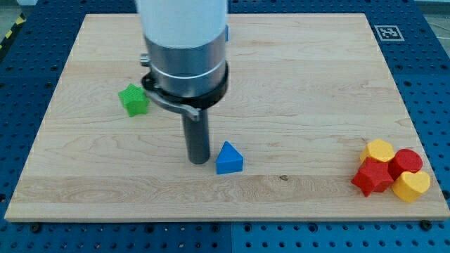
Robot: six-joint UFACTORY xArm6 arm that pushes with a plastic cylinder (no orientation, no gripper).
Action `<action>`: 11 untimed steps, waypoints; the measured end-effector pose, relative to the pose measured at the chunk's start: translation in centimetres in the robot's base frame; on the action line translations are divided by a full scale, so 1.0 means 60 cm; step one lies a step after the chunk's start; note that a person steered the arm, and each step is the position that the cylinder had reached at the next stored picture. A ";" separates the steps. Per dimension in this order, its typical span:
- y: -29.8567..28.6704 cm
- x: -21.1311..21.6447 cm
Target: Drag the blue triangle towards the group of blocks
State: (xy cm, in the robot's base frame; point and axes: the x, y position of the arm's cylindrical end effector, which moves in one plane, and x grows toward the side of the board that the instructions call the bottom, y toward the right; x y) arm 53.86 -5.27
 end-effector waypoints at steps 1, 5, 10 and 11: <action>0.016 0.004; 0.106 0.014; 0.177 0.038; 0.203 0.037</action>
